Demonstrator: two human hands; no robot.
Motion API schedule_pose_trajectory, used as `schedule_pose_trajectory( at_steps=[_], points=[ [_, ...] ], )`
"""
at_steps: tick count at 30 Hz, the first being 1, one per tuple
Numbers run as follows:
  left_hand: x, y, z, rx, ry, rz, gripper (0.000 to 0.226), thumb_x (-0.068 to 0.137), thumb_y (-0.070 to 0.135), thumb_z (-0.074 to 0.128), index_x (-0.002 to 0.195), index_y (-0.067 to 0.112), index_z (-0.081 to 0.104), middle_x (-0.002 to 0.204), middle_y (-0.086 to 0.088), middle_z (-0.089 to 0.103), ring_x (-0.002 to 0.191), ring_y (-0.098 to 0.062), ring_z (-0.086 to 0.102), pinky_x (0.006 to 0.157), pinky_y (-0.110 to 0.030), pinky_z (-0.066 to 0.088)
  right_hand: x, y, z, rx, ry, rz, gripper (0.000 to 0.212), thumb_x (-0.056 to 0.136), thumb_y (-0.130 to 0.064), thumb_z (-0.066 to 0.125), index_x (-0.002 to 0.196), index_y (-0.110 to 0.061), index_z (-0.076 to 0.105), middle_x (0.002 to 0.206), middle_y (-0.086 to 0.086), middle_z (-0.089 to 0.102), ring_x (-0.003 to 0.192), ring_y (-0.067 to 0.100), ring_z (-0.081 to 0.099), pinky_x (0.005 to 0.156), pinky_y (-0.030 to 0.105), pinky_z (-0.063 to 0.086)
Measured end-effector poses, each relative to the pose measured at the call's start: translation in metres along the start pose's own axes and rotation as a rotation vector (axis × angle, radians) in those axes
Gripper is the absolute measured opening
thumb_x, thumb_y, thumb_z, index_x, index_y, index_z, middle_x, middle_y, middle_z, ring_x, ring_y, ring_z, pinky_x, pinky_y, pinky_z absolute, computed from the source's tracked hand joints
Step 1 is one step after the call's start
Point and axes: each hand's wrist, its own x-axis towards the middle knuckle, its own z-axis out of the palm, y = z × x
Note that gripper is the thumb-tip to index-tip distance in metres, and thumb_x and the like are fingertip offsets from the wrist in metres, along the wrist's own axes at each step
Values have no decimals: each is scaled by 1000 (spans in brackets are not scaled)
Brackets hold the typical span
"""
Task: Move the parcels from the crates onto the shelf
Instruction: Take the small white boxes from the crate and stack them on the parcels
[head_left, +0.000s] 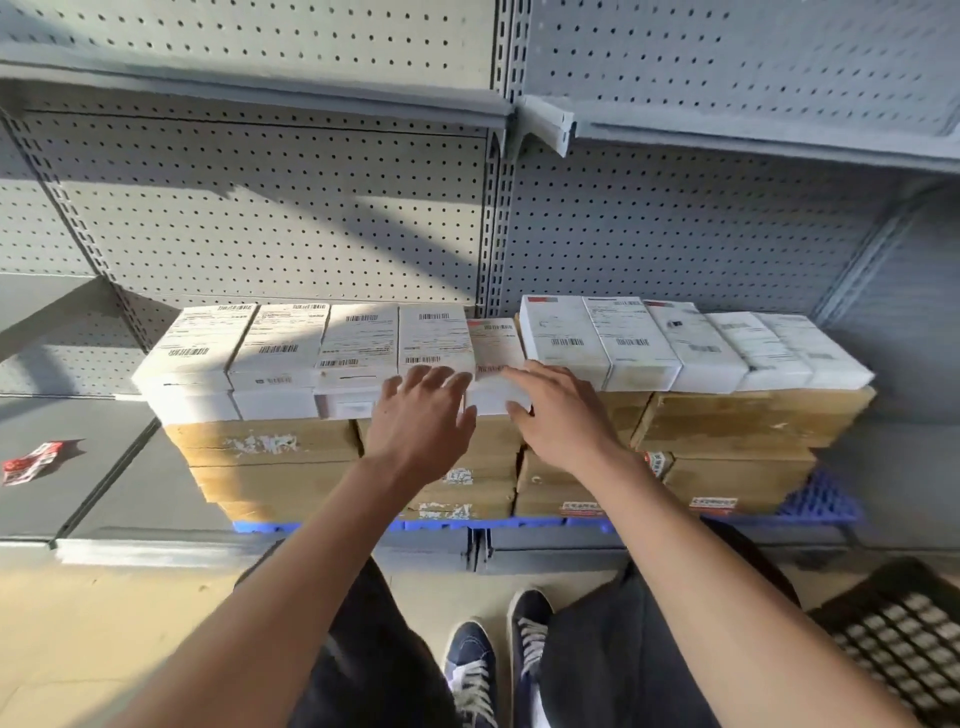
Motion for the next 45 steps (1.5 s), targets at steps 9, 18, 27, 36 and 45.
schedule_pose_trajectory(
  at_steps=[9, 18, 27, 36, 45],
  points=[
    [12, 58, -14, -62, -65, 189, 45, 102, 40, 46, 143, 23, 50, 140, -1, 59, 129, -26, 50, 105, -47, 41, -56, 46, -29, 56, -17, 263, 50, 106, -33, 46, 155, -28, 39, 160, 0, 37, 149, 17, 26, 118, 39, 28],
    [-7, 112, -6, -132, -115, 237, 44, 101, 41, 47, 143, 28, 52, 140, 0, 58, 128, -28, 51, 104, -44, 43, -122, 88, -45, -30, -11, 452, 41, 103, -39, 48, 143, -32, 53, 134, 10, 60, 122, 32, 58, 97, 41, 49],
    [-28, 219, 11, -150, -217, 414, 36, 99, 37, 47, 133, 29, 58, 136, -1, 60, 123, -28, 55, 97, -40, 44, -221, 165, -60, -1, 0, 644, 45, 105, -39, 50, 149, -28, 49, 139, 7, 58, 125, 28, 56, 96, 40, 47],
    [-60, 332, 28, -175, -310, 634, 38, 100, 40, 47, 132, 24, 59, 134, -7, 61, 119, -33, 57, 96, -44, 49, -320, 214, -78, -10, 115, 837, 43, 102, -39, 53, 144, -28, 55, 139, 6, 62, 131, 29, 52, 102, 44, 46],
    [-94, 420, 88, -242, -446, 786, 41, 100, 42, 49, 136, 26, 58, 139, -3, 59, 127, -26, 54, 103, -48, 47, -405, 260, -59, 22, 70, 1022, 39, 104, -33, 50, 139, -19, 58, 127, 6, 68, 110, 26, 64, 91, 41, 54]
  ],
)
